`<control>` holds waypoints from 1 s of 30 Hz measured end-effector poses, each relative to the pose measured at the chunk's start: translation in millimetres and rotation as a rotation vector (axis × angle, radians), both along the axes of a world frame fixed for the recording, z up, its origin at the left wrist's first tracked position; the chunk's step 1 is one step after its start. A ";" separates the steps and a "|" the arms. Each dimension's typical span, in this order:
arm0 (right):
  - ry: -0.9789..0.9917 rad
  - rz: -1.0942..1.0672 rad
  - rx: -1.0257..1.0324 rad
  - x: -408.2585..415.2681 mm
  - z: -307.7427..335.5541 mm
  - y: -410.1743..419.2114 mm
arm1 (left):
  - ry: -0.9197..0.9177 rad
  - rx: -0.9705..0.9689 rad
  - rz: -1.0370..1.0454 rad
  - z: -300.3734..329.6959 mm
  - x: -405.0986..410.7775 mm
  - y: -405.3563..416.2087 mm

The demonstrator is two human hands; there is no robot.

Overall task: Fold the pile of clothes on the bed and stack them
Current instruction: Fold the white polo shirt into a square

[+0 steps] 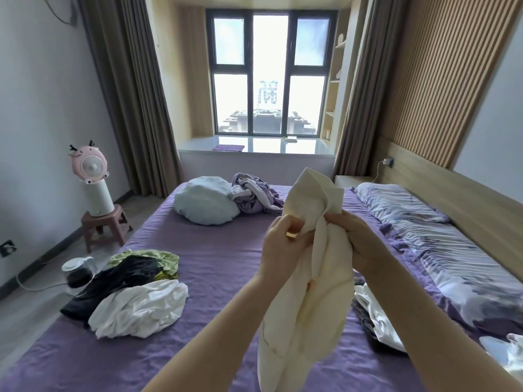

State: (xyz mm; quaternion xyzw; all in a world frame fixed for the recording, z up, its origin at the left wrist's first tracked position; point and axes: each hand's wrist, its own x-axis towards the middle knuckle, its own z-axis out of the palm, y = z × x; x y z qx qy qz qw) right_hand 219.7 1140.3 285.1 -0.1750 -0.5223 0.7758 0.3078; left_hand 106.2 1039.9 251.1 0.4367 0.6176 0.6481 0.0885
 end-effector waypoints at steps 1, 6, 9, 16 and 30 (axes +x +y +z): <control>0.009 0.008 0.006 0.2 0.5 -1.4 | -0.004 0.001 -0.008 2.5 -3.5 -3.4; -0.082 -0.099 0.173 8.8 4.0 5.1 | -0.009 0.019 0.009 17.2 -34.3 -25.0; -0.295 -0.286 0.489 17.5 10.4 14.2 | 0.006 -0.061 0.055 27.3 -57.7 -38.9; -0.687 -0.453 1.143 42.8 21.6 12.3 | 0.099 -0.268 -0.020 44.2 -77.4 -73.6; -0.715 -0.107 0.782 41.9 -24.4 19.2 | -0.184 -0.532 -0.168 13.0 -84.8 -74.5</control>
